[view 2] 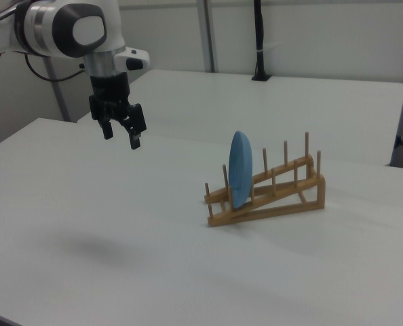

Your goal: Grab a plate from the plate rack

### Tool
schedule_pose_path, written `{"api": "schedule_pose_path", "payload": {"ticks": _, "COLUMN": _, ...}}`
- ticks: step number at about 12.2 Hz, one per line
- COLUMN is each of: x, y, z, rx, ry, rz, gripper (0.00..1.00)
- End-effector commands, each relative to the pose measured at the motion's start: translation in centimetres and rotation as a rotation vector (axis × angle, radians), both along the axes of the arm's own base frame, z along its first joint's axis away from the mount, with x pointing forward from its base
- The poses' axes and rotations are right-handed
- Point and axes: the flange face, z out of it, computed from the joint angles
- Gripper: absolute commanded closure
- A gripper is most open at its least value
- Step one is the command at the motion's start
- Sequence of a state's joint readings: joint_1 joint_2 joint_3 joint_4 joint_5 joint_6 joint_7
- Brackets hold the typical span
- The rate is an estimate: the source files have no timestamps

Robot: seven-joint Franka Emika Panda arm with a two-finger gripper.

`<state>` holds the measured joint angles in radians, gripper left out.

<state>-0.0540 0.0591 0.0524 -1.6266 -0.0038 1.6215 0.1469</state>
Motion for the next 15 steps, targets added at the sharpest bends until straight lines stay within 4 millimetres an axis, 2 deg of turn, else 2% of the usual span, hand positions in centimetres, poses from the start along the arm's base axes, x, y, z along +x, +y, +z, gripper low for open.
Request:
{"api": "schedule_pose_path", "payload": {"ticks": 1, "x": -0.6, "y": 0.3, "z": 0.4, "rx": 0.010, "ry": 0.009, "rz": 0.000, "gripper": 0.00}}
{"api": "schedule_pose_path", "payload": {"ticks": 8, "x": -0.2, "y": -0.6, "z": 1.0, "rx": -0.035, "ry": -0.030, "rz": 0.010, "gripper": 0.00}}
{"api": "schedule_pose_path", "payload": {"ticks": 15, "x": 2.0, "y": -2.5, "z": 3.7, "rx": -0.190, "ry": -0.219, "rz": 0.042, "gripper": 0.00}}
